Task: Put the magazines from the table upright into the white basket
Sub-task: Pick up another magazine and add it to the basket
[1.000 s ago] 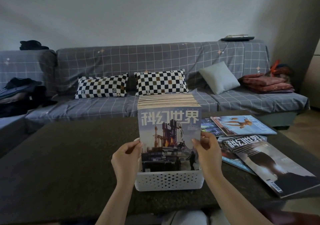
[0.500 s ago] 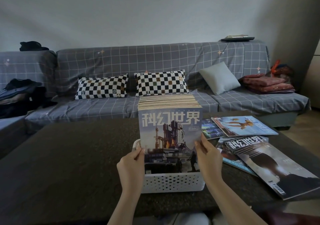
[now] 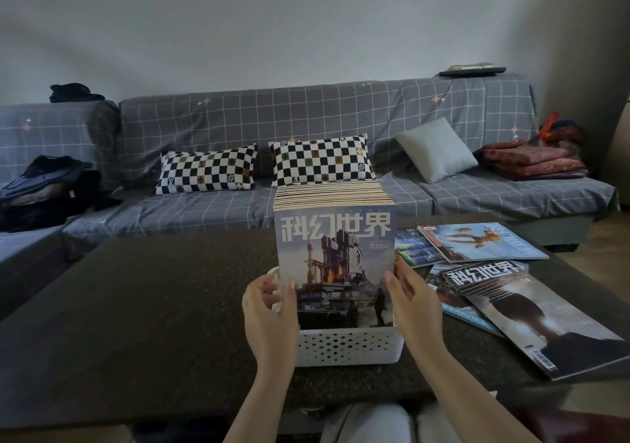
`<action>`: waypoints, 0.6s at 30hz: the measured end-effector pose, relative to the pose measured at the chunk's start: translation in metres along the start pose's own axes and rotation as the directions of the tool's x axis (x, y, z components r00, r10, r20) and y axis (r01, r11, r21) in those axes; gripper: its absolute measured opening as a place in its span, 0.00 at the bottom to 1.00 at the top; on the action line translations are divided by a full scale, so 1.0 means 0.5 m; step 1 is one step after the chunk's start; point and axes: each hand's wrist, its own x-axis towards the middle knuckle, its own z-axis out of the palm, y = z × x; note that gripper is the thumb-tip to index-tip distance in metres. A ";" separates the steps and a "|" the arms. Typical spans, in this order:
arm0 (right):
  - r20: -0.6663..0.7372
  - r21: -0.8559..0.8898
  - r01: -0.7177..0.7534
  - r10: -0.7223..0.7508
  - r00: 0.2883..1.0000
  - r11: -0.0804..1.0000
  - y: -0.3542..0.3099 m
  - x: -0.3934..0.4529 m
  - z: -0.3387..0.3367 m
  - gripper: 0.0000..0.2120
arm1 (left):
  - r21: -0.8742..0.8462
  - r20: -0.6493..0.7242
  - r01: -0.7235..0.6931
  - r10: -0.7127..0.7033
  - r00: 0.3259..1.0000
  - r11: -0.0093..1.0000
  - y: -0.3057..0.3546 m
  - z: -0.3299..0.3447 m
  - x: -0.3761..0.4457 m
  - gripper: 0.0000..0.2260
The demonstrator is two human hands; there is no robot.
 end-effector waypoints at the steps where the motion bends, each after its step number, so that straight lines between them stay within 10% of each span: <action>1: 0.012 0.005 0.004 -0.004 1.000 1.000 0.000 -0.005 -0.008 0.22 | -0.019 0.003 -0.019 0.019 1.000 1.000 0.004 0.002 -0.009 0.12; 18: -0.094 -0.230 -0.106 0.086 0.992 0.967 0.154 -0.013 -0.343 0.15 | -0.235 0.531 0.068 0.069 0.845 0.970 0.112 0.279 -0.244 0.05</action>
